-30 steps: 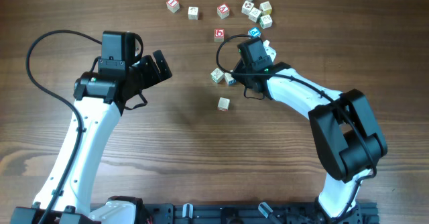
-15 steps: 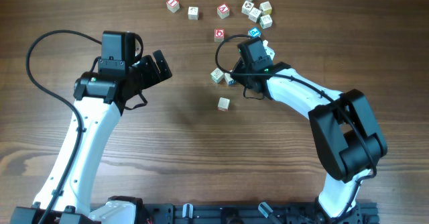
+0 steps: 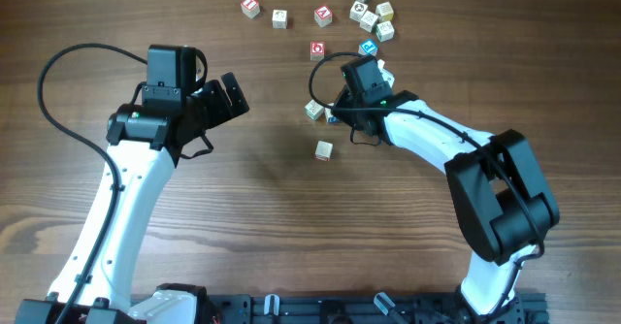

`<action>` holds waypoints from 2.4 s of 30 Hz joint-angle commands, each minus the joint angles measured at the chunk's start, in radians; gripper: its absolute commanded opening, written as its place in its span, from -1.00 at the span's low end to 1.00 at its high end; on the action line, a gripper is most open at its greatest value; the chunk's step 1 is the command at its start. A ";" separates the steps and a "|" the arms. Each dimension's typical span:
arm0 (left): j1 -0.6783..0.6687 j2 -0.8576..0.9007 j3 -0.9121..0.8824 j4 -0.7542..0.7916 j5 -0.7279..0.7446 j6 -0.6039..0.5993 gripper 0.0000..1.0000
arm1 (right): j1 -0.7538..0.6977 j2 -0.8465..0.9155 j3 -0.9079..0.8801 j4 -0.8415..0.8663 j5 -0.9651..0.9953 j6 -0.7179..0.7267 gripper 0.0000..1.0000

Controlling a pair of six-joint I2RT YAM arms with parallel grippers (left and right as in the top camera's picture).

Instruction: Form a circle

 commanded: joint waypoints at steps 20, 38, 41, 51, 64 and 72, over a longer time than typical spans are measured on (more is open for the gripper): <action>0.005 0.006 0.006 0.002 0.008 -0.008 1.00 | -0.010 -0.018 0.070 -0.043 0.124 -0.092 -0.91; 0.005 0.006 0.006 0.002 0.008 -0.008 1.00 | 0.003 0.039 0.127 0.093 0.019 -0.260 -0.91; 0.005 0.006 0.006 0.002 0.008 -0.008 1.00 | 0.016 0.045 0.127 0.094 0.020 -0.269 -0.91; 0.005 0.006 0.006 0.002 0.008 -0.008 1.00 | 0.026 0.071 0.127 0.067 0.005 -0.257 -0.91; 0.005 0.006 0.006 0.002 0.008 -0.008 1.00 | 0.049 0.071 0.127 0.016 0.008 -0.246 -0.91; 0.005 0.006 0.006 0.002 0.008 -0.008 1.00 | 0.049 0.071 0.127 -0.006 0.008 -0.229 -0.91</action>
